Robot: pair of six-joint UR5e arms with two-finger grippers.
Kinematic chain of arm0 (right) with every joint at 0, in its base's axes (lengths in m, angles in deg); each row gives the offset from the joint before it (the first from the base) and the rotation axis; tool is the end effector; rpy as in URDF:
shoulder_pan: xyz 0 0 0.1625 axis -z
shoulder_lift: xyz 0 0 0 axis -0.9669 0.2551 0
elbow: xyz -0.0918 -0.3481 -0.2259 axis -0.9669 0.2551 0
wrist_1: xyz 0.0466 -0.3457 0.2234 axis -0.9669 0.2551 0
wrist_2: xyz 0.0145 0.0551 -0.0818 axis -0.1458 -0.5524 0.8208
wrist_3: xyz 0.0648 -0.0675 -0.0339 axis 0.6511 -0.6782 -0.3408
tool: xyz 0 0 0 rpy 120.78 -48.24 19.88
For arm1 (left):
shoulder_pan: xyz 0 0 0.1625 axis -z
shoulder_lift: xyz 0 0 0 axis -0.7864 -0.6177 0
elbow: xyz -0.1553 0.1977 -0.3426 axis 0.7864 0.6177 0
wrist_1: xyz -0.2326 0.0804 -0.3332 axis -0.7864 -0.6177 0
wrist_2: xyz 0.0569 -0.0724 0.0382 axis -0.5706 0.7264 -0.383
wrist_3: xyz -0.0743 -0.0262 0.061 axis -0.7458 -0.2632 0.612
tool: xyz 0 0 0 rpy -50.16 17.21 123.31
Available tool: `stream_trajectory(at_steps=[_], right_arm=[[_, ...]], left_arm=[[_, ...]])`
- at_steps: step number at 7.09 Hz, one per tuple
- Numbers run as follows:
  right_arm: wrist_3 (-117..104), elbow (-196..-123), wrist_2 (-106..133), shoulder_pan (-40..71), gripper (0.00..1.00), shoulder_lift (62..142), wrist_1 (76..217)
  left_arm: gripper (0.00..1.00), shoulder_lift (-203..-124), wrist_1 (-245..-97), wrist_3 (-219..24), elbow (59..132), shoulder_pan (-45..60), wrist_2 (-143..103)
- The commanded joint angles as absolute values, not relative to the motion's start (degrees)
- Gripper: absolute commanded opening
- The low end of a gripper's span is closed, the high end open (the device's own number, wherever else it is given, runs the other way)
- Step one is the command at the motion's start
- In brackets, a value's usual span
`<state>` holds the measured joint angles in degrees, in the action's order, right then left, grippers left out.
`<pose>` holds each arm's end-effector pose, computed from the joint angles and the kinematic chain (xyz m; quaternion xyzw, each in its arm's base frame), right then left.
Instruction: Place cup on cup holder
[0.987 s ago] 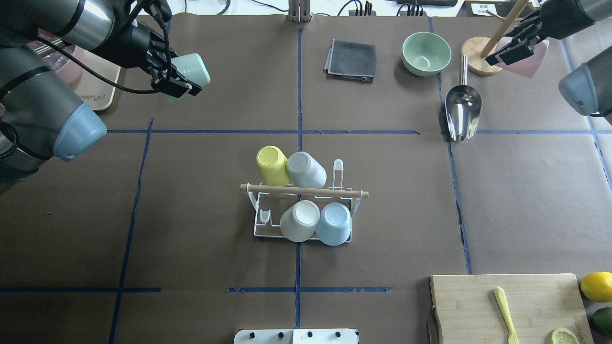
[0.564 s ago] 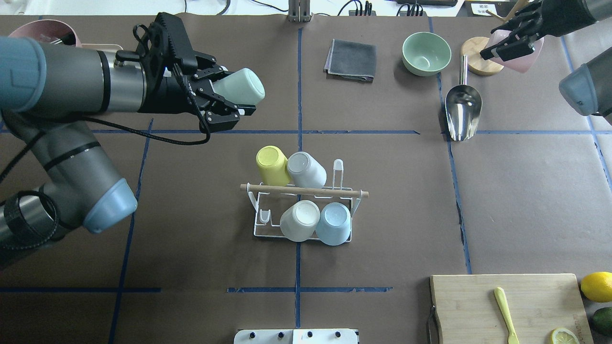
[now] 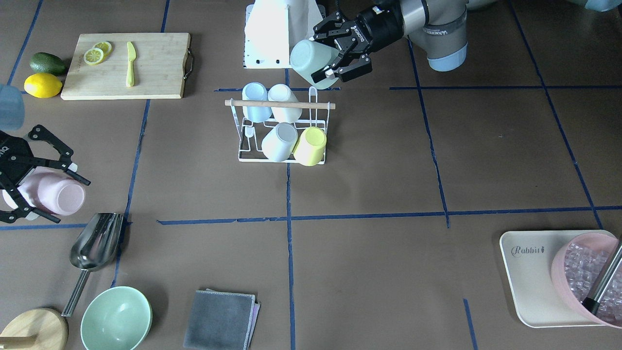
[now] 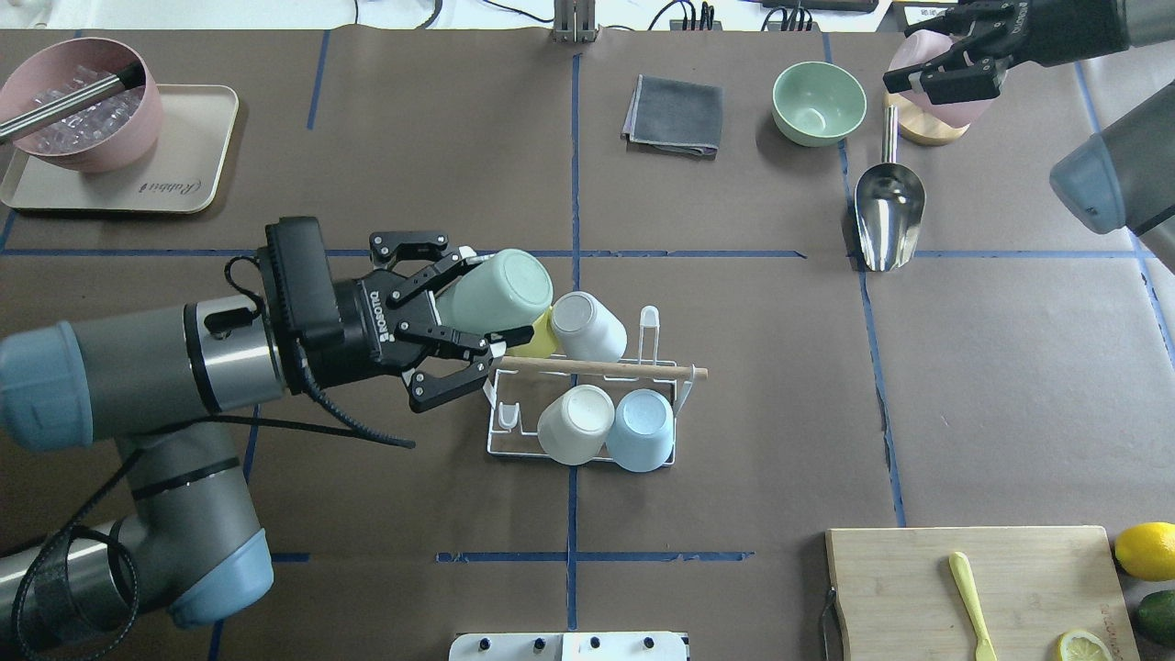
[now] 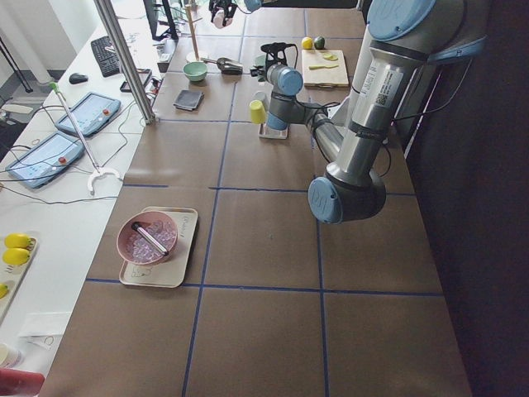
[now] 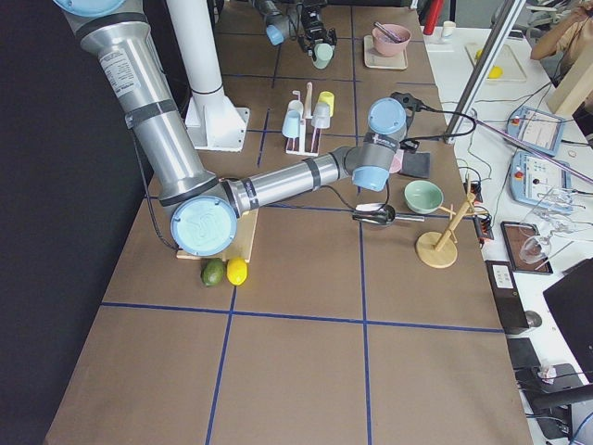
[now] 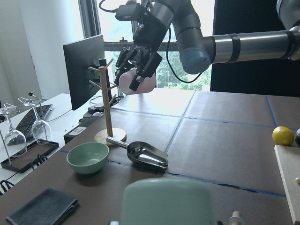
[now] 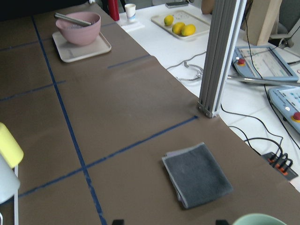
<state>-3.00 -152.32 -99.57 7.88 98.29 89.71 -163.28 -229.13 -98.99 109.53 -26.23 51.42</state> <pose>-0.1791 -0.5885 0.3230 0.4984 -0.4965 -0.2886 0.6494 0.3978 -0.3329 0.2042 0.6512 0.5667 0.2267 0.4509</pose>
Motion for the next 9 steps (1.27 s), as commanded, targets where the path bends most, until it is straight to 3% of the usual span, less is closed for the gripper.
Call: stream_trajectory(at_steps=[1, 3, 9], right_arm=[[9.85, -153.23, -91.03, 12.45, 0.0, 96.64, 80.22], [18.3, -159.28, -79.97, 19.55, 0.0, 96.36, 78.28], [10.44, -158.08, -55.97, 33.36, 0.0, 93.2, 75.63]], left_arm=[[0.02, -161.83, -238.82, -98.74, 106.49, -30.14, 48.51], [0.03, -162.62, -241.3, -95.96, 101.74, -30.58, 48.51], [0.05, -165.79, -242.97, -92.68, 96.81, -32.86, 45.89]])
